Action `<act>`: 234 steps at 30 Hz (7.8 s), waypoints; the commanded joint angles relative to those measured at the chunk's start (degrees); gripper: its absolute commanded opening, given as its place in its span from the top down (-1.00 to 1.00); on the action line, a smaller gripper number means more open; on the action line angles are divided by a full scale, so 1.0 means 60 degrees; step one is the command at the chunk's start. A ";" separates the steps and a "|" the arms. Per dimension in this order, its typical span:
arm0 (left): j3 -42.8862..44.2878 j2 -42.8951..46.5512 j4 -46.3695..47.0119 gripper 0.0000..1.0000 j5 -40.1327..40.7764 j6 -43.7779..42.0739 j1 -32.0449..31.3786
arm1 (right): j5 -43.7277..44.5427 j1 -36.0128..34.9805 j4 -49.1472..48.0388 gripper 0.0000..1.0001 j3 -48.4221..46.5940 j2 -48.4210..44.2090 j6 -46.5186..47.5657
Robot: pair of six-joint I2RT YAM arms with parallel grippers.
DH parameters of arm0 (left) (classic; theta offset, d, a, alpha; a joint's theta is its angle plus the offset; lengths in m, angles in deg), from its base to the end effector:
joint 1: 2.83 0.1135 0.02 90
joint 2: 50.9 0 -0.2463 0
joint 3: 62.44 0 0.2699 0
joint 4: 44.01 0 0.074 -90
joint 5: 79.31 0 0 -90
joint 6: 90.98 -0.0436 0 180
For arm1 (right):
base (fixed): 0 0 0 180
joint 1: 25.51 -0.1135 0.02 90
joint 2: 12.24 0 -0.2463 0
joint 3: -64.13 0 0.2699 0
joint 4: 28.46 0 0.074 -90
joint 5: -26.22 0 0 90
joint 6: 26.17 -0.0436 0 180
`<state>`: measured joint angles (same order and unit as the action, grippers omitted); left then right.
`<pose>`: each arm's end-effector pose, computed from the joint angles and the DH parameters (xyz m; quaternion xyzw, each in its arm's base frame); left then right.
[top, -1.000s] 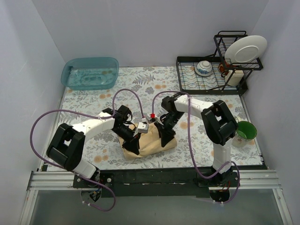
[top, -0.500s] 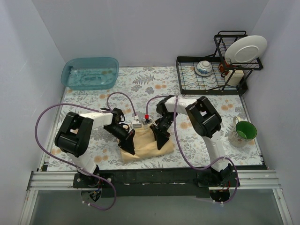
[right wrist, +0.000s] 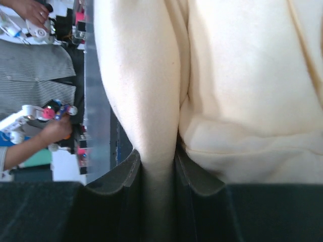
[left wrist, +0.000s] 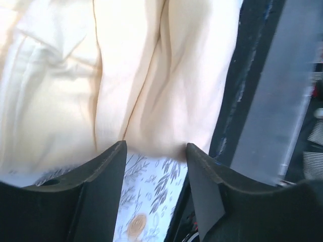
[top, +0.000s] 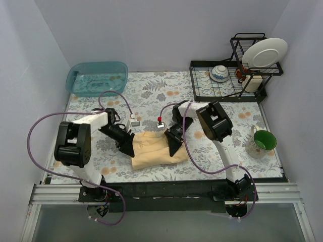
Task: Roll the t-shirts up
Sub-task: Roll the T-shirt to the center of the board.
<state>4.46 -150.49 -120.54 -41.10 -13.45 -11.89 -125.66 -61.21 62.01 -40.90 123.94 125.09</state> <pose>0.2464 -0.0740 0.1152 -0.0940 -0.8850 0.4349 0.1373 0.2854 0.2525 0.0639 0.5250 -0.6519 -0.5341 0.1185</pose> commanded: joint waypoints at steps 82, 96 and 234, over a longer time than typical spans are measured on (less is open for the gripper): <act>-0.1540 0.1658 0.3304 1.00 -0.0098 0.1624 -0.3588 | 0.6609 -0.2030 -1.1106 -0.97 0.9079 -1.1272 0.0133; -0.0750 0.0515 0.2264 1.00 -0.0685 0.0907 -0.2856 | 0.6243 -0.2794 -1.1940 -0.58 1.0089 -1.0831 0.1099; -0.2258 0.0895 1.0397 -0.10 0.6275 0.2020 -0.8407 | -0.1448 0.2932 -0.0501 0.79 0.2839 0.0596 -0.0630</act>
<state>-11.12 -141.70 -45.70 3.03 -2.39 -62.45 -132.90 -44.41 58.82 -29.40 122.06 119.32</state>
